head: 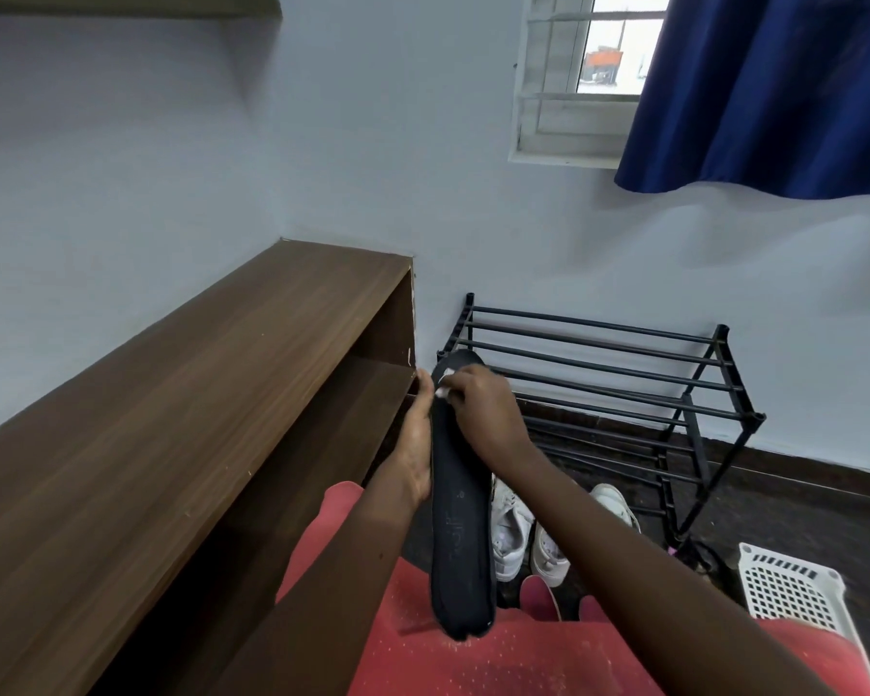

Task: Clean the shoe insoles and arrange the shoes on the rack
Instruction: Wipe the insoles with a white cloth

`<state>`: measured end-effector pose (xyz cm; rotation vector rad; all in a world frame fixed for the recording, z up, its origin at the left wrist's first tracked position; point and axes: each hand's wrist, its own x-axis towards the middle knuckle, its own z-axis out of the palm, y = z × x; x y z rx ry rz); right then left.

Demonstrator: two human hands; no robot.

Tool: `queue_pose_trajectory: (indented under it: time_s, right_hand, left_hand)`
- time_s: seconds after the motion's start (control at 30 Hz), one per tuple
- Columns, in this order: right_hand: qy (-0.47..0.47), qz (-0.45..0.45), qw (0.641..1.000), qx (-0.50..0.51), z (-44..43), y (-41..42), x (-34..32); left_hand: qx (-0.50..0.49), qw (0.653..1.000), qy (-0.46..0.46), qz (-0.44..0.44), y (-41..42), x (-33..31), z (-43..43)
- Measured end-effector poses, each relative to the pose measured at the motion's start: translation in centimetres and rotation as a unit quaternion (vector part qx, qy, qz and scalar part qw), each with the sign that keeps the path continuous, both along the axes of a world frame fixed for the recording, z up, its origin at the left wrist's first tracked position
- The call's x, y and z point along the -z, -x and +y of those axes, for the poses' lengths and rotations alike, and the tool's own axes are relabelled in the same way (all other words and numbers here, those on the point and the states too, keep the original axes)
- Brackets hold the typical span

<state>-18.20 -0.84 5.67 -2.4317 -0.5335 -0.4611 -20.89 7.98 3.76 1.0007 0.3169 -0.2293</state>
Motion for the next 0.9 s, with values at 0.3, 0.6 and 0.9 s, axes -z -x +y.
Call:
queue_pose_trajectory:
  time_s: [0.3, 0.6, 0.9]
  right_hand:
    - [-0.029, 0.012, 0.999, -0.016, -0.5, -0.2, -0.4]
    - [-0.034, -0.033, 0.997, -0.061, -0.4, 1.3, 1.2]
    - [0.001, -0.013, 0.999, 0.029, -0.7, -1.2, 0.0]
  left_hand:
    - [0.009, 1.0, 0.02, 0.013, -0.4, -0.1, -0.3]
    - [-0.048, 0.998, -0.022, 0.037, -1.0, 0.5, -0.1]
    - [0.007, 0.999, 0.035, 0.015, -0.3, 0.3, -0.4]
